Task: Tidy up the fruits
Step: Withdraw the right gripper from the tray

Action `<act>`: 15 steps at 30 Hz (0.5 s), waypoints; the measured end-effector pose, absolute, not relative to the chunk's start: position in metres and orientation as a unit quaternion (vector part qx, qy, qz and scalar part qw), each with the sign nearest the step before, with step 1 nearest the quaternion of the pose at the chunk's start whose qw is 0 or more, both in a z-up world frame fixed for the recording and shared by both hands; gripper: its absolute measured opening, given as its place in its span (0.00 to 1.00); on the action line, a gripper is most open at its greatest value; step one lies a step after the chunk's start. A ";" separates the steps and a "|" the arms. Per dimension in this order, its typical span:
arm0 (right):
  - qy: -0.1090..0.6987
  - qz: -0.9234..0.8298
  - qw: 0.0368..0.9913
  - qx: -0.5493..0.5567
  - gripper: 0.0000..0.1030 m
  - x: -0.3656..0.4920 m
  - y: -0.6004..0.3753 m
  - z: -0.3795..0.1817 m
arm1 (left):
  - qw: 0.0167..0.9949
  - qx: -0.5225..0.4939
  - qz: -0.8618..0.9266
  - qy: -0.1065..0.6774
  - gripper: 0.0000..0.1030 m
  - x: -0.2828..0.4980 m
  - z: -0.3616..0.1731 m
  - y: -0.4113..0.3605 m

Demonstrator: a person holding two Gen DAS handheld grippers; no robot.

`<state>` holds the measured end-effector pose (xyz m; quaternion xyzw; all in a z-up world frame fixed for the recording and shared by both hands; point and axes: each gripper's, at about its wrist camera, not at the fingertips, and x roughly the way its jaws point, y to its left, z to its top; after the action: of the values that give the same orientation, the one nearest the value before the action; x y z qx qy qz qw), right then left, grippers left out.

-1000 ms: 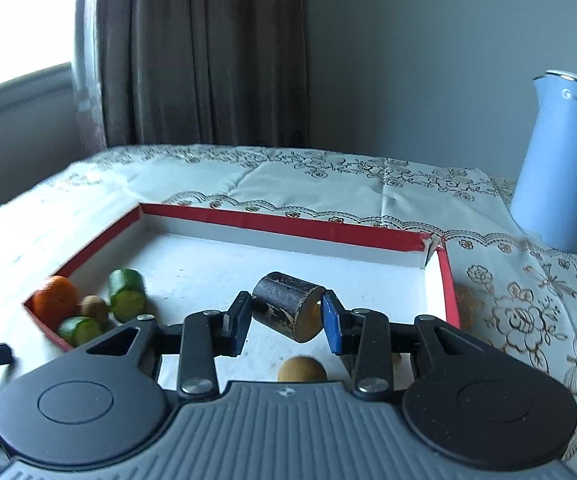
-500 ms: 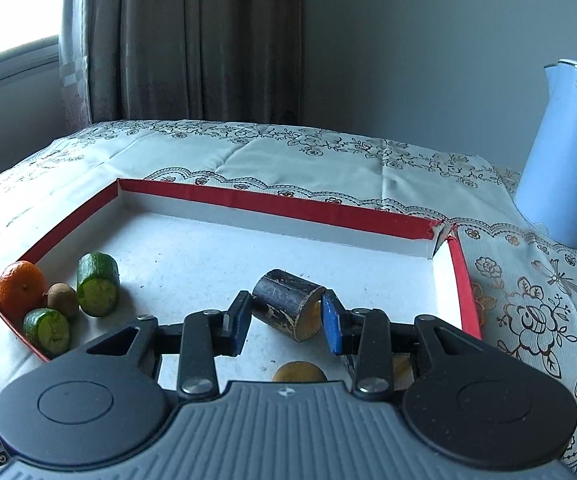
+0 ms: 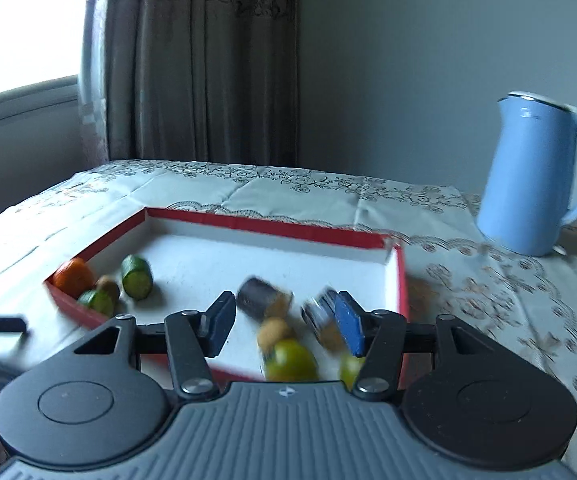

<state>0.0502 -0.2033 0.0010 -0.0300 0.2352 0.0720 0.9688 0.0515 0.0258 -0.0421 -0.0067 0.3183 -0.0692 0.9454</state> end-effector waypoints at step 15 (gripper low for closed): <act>0.269 0.022 0.963 -0.012 0.63 0.024 -0.241 -0.030 | 0.944 0.011 -0.060 0.323 1.00 0.052 -0.043 0.022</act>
<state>0.0237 -0.2410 -0.0302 -0.0118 0.2690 0.0217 0.9628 0.0518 0.0216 -0.0430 0.0108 0.3234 -0.0603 0.9443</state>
